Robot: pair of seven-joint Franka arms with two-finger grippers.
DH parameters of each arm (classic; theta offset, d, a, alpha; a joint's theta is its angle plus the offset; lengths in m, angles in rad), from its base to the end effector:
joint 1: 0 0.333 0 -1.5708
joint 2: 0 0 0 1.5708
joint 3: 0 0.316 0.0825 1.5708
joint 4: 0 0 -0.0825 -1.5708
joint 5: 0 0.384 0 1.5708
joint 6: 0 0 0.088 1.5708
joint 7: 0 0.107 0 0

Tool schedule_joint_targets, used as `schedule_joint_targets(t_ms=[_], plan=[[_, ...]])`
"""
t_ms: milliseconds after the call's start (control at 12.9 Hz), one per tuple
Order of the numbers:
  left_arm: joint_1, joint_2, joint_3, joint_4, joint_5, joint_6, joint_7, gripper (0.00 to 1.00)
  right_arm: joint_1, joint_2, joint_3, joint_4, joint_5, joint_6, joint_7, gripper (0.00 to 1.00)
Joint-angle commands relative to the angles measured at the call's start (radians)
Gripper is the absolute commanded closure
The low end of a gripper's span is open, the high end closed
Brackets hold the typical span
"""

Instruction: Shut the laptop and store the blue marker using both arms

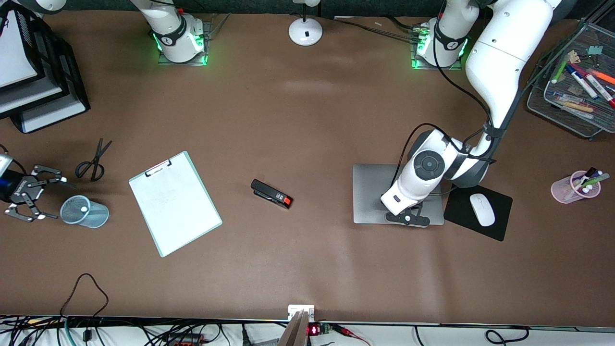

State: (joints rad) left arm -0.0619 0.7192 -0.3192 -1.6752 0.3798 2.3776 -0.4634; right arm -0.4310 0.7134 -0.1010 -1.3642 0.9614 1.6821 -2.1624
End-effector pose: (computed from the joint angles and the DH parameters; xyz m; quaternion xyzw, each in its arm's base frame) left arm 0.6434 -0.2278 0.2023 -0.9979 0.0561 -0.0277 0.0194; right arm 0.6538 -0.2750 0.3038 -0.7053 -0.5520 -0.3610 0.2599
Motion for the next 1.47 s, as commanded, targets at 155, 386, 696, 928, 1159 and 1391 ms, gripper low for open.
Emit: schedule_joint_targets(t_ms=[155, 386, 696, 928, 1159, 1391], plan=[[0.007, -0.105, -0.011, 0.029, 0.011, -0.135, -0.001, 0.00, 0.023, -0.048, 0.015, 0.063, -0.119, -0.079, 0.387, 0.00], [0.002, -0.153, -0.012, 0.067, 0.002, -0.214, 0.002, 0.00, 0.090, -0.095, 0.011, 0.085, -0.212, -0.079, 0.579, 0.00], [0.004, -0.179, -0.079, 0.236, -0.001, -0.496, 0.048, 0.00, 0.184, -0.169, 0.010, 0.085, -0.381, -0.074, 0.944, 0.00], [-0.022, -0.178, -0.125, 0.400, -0.021, -0.731, 0.046, 0.00, 0.270, -0.242, 0.012, 0.083, -0.522, -0.079, 1.235, 0.00], [-0.021, -0.213, -0.143, 0.455, -0.057, -0.842, 0.054, 0.00, 0.356, -0.290, 0.014, 0.073, -0.688, -0.137, 1.464, 0.00], [0.043, -0.277, -0.127, 0.465, -0.249, -0.847, 0.057, 0.00, 0.416, -0.330, 0.014, 0.073, -0.809, -0.224, 1.669, 0.00]])
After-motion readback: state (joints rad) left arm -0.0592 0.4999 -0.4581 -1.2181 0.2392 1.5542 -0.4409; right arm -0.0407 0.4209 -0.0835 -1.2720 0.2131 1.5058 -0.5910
